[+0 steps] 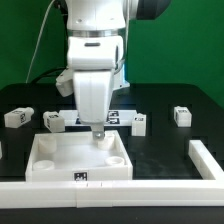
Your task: Assemble one leg
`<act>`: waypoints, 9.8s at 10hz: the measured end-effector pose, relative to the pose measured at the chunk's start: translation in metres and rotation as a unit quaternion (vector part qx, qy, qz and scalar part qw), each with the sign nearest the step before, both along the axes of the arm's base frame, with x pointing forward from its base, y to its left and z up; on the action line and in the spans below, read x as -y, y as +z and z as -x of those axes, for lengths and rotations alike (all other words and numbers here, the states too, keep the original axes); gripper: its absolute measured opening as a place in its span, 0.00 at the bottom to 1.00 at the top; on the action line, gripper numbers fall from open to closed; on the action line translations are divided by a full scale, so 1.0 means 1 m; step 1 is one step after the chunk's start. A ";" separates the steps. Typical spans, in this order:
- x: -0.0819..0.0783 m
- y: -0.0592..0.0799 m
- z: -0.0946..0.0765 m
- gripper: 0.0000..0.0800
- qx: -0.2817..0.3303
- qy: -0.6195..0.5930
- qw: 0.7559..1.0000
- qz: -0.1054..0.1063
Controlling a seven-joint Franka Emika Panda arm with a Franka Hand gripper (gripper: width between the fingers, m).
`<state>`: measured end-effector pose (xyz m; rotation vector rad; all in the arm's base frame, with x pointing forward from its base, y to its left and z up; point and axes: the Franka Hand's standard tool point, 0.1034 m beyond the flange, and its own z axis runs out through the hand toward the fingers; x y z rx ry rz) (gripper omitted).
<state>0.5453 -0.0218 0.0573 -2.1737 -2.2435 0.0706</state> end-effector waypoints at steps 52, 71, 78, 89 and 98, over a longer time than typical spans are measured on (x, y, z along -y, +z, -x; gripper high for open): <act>-0.106 -0.040 0.042 0.08 -0.017 -0.037 0.999 -0.027; -0.109 0.004 0.072 0.81 -0.004 -0.106 0.994 -0.008; -0.123 -0.006 0.106 0.81 -0.009 -0.494 0.869 0.004; -0.196 -0.017 0.159 0.81 -0.028 -0.720 0.693 0.019; -0.190 -0.017 0.175 0.81 -0.153 -0.679 0.693 0.188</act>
Offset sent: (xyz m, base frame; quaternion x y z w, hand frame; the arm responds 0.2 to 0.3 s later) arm 0.0000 0.0000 0.0000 0.0000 0.0000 0.0000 1.0000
